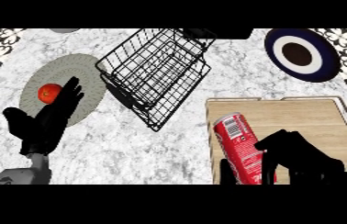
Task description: Pick the can from the tray and place it in the tiered basket
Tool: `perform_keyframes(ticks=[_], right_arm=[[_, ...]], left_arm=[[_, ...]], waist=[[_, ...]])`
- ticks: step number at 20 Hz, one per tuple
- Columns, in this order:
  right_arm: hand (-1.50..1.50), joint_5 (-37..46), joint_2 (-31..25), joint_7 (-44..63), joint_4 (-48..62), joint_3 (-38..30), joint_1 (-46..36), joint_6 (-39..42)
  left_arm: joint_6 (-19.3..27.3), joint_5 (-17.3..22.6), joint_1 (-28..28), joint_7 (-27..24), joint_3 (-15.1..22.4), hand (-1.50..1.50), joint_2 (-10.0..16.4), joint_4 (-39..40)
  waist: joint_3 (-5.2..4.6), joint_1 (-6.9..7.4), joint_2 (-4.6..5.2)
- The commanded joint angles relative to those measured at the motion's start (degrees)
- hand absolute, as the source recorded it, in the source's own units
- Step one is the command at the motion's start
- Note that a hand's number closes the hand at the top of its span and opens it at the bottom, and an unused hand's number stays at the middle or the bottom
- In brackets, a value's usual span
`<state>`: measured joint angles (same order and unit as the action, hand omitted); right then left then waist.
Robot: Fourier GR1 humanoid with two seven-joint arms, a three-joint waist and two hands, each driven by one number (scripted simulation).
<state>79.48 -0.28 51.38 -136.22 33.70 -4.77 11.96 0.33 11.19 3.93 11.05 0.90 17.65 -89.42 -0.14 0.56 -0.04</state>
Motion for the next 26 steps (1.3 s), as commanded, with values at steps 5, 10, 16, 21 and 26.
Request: perform_keyframes(ticks=[5, 10, 16, 21, 26], right_arm=[[1.50, -10.5, 0.3, 18.3, 16.7, -1.8, -30.0, 1.4], [1.50, -15.6, 0.3, 22.6, 28.1, -3.3, -39.8, -4.3], [1.50, -20.9, 0.3, 26.0, 41.7, -4.5, -49.1, -10.4], [1.50, -25.2, 0.3, 26.3, 49.2, -7.1, -53.8, -13.5], [1.50, -26.4, 0.3, 24.9, 53.5, -3.3, -52.7, -17.7]], left_arm=[[-0.8, 0.1, 2.8, 1.3, -0.9, 0.00, 0.0, 1.7], [-1.5, -0.3, 2.0, 0.0, -1.0, 0.00, -0.4, 2.4], [-0.8, -0.8, 1.2, 1.7, 0.3, 0.00, -1.6, 0.1], [-1.7, -1.0, 0.2, -1.0, -0.1, 0.00, -1.8, 0.8], [1.0, -3.3, 3.2, 0.8, 0.4, 0.00, -3.4, 2.4]], waist=[[0.00, 0.86, 0.24], [0.03, 0.83, 0.18], [0.04, 1.87, 0.11], [0.03, 1.89, 0.13], [0.09, 0.65, 0.10]])
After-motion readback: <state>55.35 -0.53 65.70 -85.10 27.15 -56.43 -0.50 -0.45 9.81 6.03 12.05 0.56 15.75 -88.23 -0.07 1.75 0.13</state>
